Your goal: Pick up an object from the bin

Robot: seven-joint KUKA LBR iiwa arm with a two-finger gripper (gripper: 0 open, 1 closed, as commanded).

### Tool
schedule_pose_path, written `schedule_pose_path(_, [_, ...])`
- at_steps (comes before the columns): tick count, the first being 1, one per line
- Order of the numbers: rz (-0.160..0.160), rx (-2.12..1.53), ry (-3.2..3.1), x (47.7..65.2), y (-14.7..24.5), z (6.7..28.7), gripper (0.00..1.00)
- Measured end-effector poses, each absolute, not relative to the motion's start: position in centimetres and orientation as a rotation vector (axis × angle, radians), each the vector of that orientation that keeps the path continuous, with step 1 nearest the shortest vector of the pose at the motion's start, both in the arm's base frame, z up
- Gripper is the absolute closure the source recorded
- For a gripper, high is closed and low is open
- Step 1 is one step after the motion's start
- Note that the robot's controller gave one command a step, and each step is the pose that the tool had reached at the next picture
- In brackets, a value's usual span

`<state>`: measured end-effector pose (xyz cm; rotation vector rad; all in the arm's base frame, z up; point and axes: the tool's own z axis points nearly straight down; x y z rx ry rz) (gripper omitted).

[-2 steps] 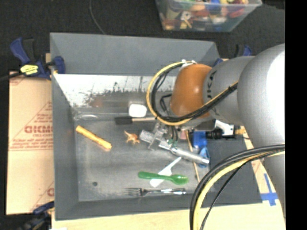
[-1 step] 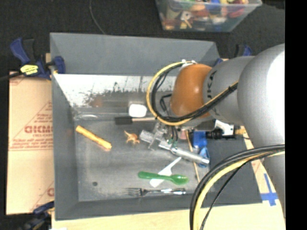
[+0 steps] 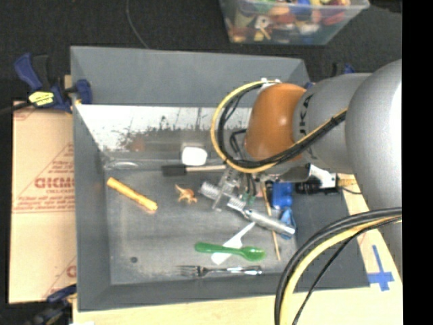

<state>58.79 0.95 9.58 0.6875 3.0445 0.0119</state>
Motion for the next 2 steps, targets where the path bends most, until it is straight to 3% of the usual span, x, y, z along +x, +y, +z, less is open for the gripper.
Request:
schedule_pose_path(1, [0.015, 0.684, 3.037, 59.0, 0.9, 13.3, 1.0])
schedule_pose_path(2, [0.015, 0.682, 3.038, 59.0, 0.8, 15.4, 1.0])
